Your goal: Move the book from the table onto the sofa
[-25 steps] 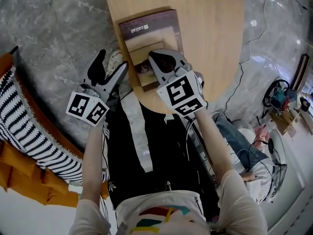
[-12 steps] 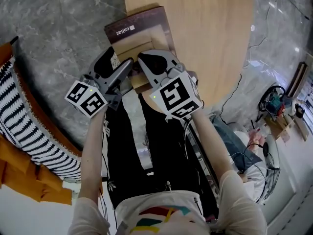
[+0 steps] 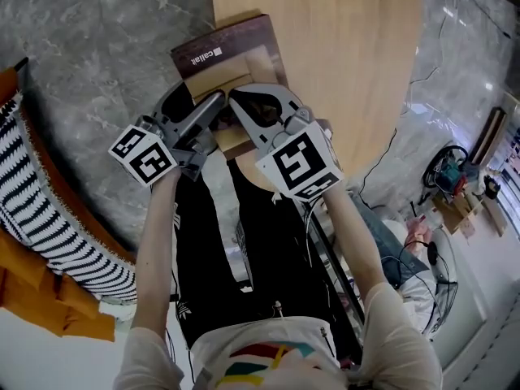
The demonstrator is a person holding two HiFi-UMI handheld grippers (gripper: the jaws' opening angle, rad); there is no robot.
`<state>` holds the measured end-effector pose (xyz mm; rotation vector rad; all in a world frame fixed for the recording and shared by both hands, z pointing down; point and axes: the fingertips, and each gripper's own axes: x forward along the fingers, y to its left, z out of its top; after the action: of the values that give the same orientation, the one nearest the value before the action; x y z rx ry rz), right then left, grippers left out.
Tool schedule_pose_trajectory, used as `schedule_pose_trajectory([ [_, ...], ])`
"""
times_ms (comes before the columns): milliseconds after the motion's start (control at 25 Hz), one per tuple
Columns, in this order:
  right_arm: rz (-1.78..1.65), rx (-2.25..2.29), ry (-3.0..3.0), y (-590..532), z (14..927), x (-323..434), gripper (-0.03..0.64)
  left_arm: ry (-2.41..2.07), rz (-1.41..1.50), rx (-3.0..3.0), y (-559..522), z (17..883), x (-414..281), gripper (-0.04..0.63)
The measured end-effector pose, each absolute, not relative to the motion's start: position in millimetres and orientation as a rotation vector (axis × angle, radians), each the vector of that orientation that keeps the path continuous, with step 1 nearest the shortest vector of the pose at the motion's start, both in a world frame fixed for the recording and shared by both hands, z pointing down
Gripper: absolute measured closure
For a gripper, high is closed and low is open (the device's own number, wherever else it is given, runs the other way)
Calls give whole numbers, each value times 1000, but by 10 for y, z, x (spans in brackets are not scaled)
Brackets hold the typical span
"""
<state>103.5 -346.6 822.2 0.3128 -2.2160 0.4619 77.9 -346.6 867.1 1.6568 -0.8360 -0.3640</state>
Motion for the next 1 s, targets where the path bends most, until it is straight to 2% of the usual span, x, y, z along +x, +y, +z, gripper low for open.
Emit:
schedule_pose_trajectory([
  [120, 471, 349, -2223, -3541, 8180, 1132, 603, -771, -381, 1658, -3482, 8636, 871, 241],
  [160, 475, 363, -2223, -3554, 8175, 1164, 603, -770, -383, 1657, -3486, 8630, 877, 271],
  [200, 478, 377, -2221, -3562, 8173, 1190, 603, -778, -386, 1648, -3488, 8633, 868, 346],
  [240, 482, 391, -2219, -3565, 8173, 1211, 602, -786, -390, 1634, -3487, 8638, 851, 390],
  [640, 449, 433, -2245, -3605, 7911, 1235, 603, -828, -440, 1666, -3589, 8283, 712, 428],
  [1000, 375, 525, -2313, -3791, 6915, 1262, 603, -931, -416, 1805, -3908, 7320, 508, 442],
])
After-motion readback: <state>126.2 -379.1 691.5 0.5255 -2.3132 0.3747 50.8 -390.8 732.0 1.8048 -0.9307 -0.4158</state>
